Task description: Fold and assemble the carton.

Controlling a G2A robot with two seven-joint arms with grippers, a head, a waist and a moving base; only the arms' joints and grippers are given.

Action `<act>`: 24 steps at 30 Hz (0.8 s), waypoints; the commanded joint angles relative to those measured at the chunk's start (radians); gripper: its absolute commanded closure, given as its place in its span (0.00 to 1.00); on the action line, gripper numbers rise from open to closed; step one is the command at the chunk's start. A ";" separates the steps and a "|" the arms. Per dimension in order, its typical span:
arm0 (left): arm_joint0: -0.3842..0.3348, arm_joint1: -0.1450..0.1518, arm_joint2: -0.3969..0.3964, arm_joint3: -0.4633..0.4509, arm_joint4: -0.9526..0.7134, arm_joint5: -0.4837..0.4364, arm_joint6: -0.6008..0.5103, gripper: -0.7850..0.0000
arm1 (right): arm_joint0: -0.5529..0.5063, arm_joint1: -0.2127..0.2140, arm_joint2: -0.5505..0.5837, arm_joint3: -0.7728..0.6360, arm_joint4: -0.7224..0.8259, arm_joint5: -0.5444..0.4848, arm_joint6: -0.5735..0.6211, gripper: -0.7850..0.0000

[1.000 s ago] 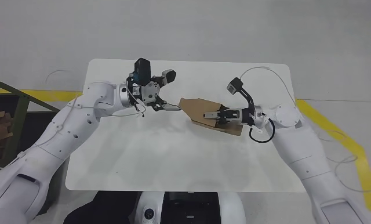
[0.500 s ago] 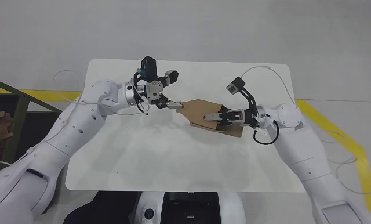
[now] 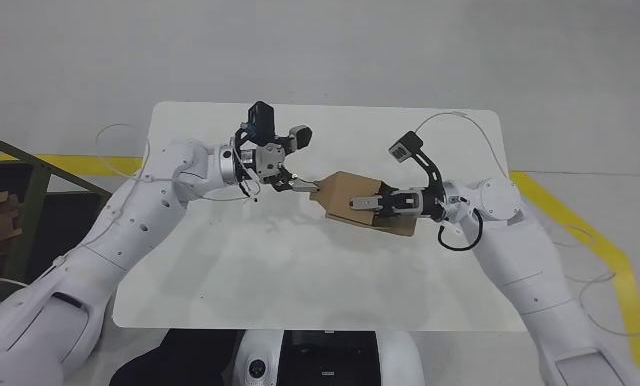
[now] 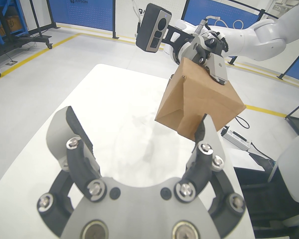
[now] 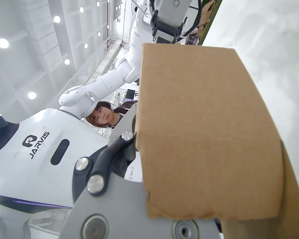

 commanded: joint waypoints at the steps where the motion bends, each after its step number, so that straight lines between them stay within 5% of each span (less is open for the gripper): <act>1: 0.002 -0.004 -0.001 0.001 0.001 -0.005 -0.005 0.00 | -0.001 0.000 0.000 -0.005 0.005 -0.001 0.000 1.00; 24: -0.016 -0.047 0.019 -0.001 -0.009 -0.012 -0.047 0.00 | 0.017 -0.010 -0.039 -0.026 0.007 0.007 0.003 1.00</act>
